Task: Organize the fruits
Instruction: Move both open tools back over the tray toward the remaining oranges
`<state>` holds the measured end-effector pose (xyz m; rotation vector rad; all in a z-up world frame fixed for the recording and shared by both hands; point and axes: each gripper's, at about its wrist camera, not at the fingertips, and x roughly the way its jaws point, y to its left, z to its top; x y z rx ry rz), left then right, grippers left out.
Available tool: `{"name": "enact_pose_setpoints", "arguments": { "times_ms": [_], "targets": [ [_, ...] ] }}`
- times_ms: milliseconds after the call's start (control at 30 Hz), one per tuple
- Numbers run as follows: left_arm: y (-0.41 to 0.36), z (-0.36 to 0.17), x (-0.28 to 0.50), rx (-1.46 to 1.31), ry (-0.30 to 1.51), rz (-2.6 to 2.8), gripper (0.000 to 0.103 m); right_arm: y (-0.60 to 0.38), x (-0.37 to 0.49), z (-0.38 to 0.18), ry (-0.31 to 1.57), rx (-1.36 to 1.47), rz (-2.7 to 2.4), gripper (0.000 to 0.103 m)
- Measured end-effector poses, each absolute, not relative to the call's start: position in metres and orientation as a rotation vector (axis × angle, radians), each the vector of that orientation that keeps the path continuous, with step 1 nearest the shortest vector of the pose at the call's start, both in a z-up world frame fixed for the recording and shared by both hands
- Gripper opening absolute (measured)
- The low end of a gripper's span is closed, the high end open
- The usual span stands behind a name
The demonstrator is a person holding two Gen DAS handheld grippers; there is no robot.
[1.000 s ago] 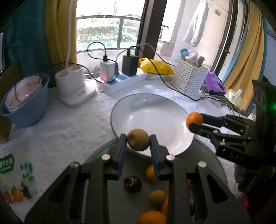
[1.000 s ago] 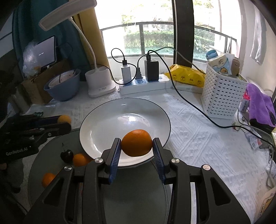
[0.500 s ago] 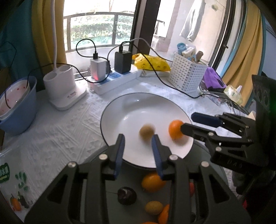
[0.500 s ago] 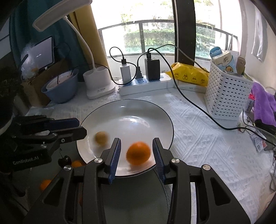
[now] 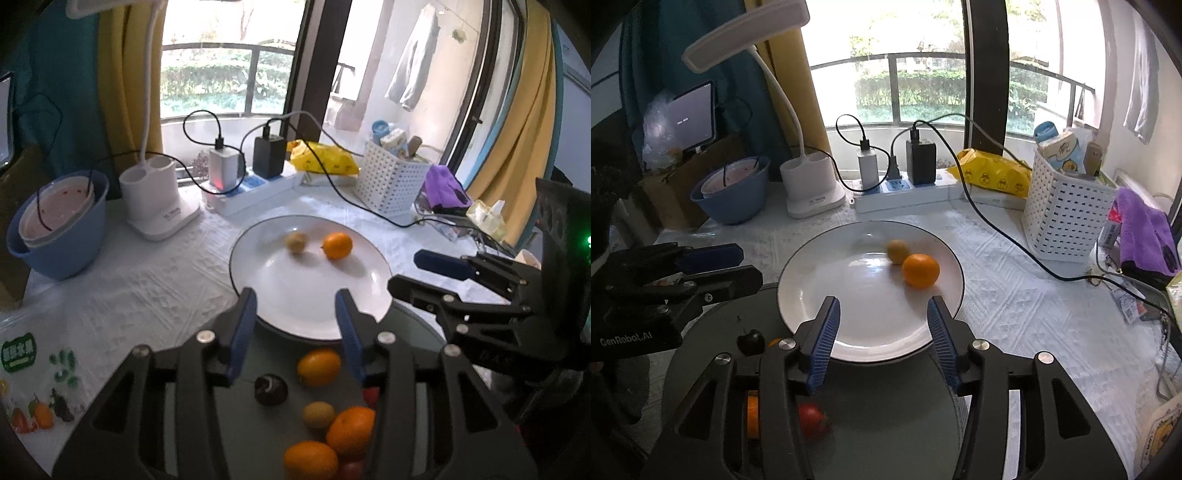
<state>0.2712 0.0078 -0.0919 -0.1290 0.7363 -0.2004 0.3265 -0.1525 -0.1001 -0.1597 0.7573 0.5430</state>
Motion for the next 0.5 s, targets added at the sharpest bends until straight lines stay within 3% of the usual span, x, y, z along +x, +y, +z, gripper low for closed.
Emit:
{"name": "enact_pose_setpoints", "arguments": {
  "times_ms": [500],
  "targets": [
    [0.017, -0.080, 0.215, -0.133, 0.681, -0.210, 0.046, -0.150, 0.278, -0.085, 0.725, -0.177, 0.527, 0.052]
  ]
}}
